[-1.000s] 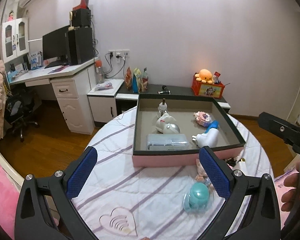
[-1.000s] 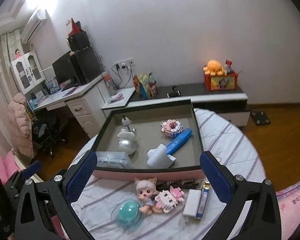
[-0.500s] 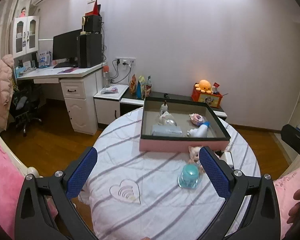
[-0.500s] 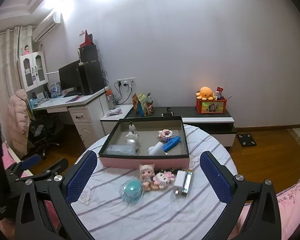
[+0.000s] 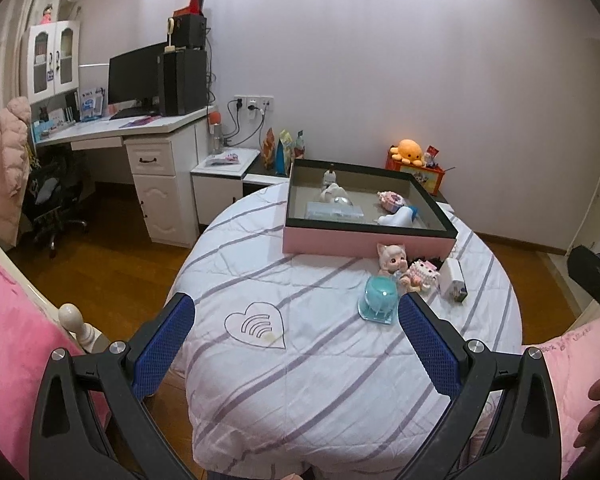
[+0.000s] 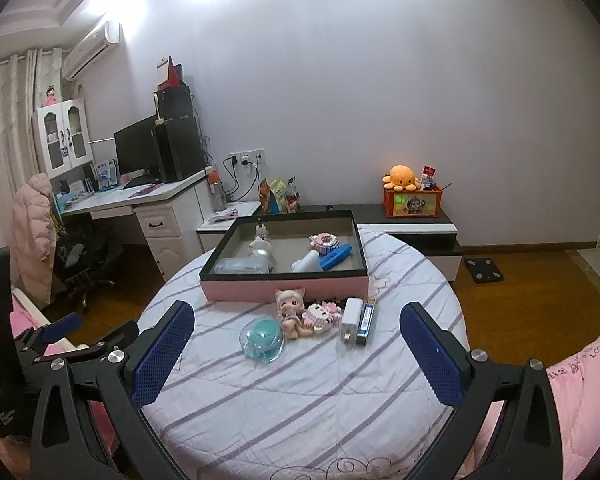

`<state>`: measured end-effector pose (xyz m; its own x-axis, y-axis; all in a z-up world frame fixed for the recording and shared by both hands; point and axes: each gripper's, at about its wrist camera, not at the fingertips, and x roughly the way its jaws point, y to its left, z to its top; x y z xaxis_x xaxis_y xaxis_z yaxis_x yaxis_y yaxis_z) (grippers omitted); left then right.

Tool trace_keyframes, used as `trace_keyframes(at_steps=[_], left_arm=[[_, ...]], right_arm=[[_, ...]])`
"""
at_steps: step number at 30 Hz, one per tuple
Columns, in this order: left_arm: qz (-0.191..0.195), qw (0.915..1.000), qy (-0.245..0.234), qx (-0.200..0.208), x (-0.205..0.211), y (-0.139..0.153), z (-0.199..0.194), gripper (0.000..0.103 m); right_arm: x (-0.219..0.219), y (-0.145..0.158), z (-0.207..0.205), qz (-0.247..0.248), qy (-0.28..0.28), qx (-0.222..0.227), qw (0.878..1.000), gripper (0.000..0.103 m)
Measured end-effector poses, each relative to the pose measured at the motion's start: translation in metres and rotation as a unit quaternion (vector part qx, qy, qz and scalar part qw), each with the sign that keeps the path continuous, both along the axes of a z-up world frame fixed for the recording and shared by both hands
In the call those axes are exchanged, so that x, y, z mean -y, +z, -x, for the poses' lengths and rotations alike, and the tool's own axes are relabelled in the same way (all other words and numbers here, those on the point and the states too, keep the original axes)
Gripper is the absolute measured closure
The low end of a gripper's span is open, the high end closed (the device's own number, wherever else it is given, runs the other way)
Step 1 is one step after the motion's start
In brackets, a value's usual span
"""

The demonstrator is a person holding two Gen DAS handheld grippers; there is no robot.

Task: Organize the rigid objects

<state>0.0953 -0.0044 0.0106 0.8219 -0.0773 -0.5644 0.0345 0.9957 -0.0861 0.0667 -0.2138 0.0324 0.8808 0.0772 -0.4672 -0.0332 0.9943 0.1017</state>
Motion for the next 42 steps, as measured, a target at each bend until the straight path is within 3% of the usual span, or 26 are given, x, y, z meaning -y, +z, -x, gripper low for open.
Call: trace_keyframes(at_steps=[29, 42], left_arm=[[0.002, 1.0, -0.004, 0.003, 0.003, 0.005, 0.003, 0.0], [0.005, 0.9978, -0.049, -0.045, 0.039, -0.039, -0.039, 0.0]], right_arm=[[0.002, -0.013, -0.005, -0.002, 0.002, -0.024, 1.0, 0.0], [0.045, -0.063, -0.052, 0.007, -0.042, -0.099, 0.994, 0.0]])
